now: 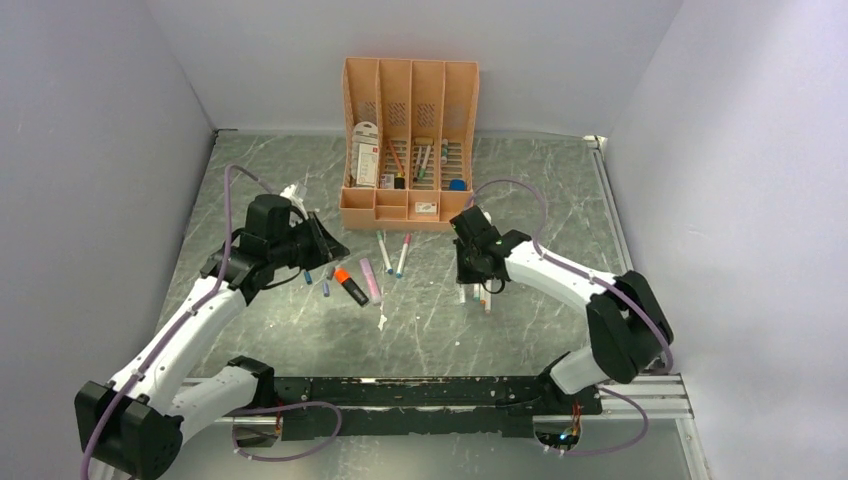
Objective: Open the pen caps
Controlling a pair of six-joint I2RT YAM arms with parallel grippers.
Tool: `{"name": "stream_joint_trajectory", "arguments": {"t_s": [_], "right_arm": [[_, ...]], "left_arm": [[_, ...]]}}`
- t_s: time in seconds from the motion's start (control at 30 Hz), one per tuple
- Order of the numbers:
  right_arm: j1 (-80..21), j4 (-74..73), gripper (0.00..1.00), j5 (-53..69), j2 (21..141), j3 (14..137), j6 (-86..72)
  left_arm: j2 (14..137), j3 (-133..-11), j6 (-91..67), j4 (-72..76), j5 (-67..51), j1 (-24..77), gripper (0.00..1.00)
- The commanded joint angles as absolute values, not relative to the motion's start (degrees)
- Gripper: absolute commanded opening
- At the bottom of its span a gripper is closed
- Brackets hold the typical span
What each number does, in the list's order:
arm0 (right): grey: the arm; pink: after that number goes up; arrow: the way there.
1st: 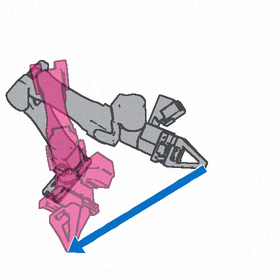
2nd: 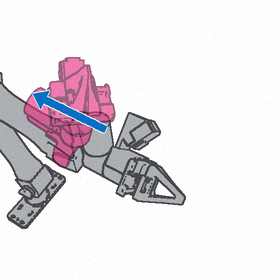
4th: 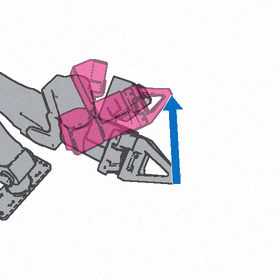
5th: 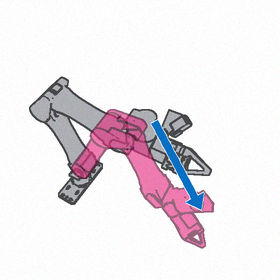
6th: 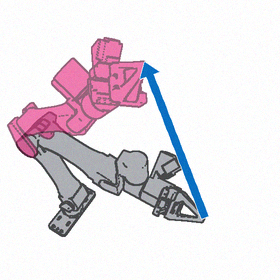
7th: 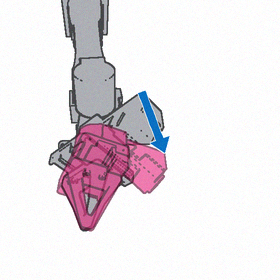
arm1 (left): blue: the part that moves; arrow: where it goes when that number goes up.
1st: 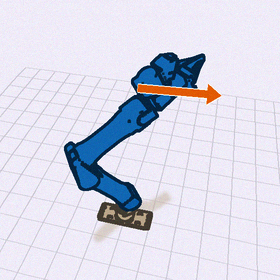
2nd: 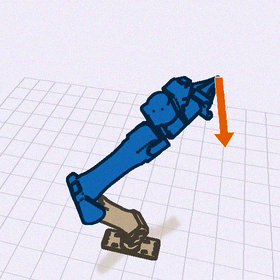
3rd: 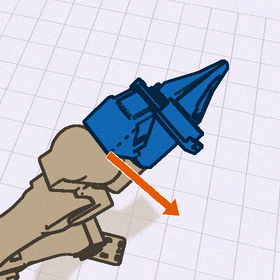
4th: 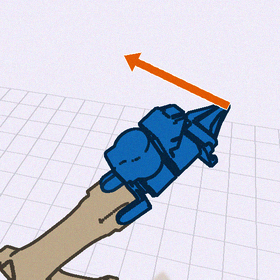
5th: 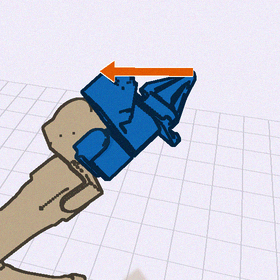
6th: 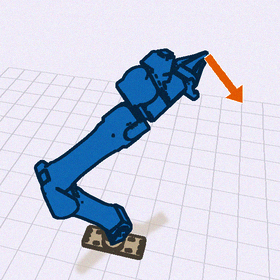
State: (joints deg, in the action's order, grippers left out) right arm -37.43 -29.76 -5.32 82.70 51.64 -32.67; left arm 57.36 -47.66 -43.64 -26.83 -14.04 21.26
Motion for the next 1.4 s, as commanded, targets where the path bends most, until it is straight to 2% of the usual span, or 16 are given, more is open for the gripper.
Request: {"name": "stream_joint_trajectory", "arguments": {"t_s": [0.0, 0.23, 0.37, 0.57, 0.8, 1.03, 1.37], "right_arm": [[-34.7, -30.7, 0.0, -12.6, 87.3, 54.3, -28.7], [-32.4, -27.9, 0.0, -12.2, 93.3, 55.5, -28.1], [-32.2, -27.5, 0.14, -11.9, 94.0, 55.3, -28.5], [-32.3, -27.7, 0.21, -11.6, 93.6, 55.1, -28.6], [-32.1, -28.9, 0.24, -11.4, 90.8, 54.6, -28.8], [-32.2, -31.1, 0.26, -9.8, 84.4, 54.5, -29.4], [-32.3, -29.7, 0.31, 0.1, 76.5, 51.6, -28.1]], "left_arm": [[56.8, -47.8, -41.8, -31.6, -13.9, 21.5, 0.15], [57.4, -47.7, -41.4, -31.5, -14.6, 21.5, 0.15], [57.3, -47.5, -41.5, -31.2, -14.7, 21.5, 0.15], [58.1, -47.0, -41.7, -30.4, -15.1, 21.5, 0.15], [60.5, -47.4, -40.8, -32.3, -13.0, 21.5, 0.15], [67.9, -51.7, -37.3, -38.1, -4.0, 21.3, 0.15], [80.1, -53.5, -34.2, -39.8, 2.9, 20.3, 0.14]]}}
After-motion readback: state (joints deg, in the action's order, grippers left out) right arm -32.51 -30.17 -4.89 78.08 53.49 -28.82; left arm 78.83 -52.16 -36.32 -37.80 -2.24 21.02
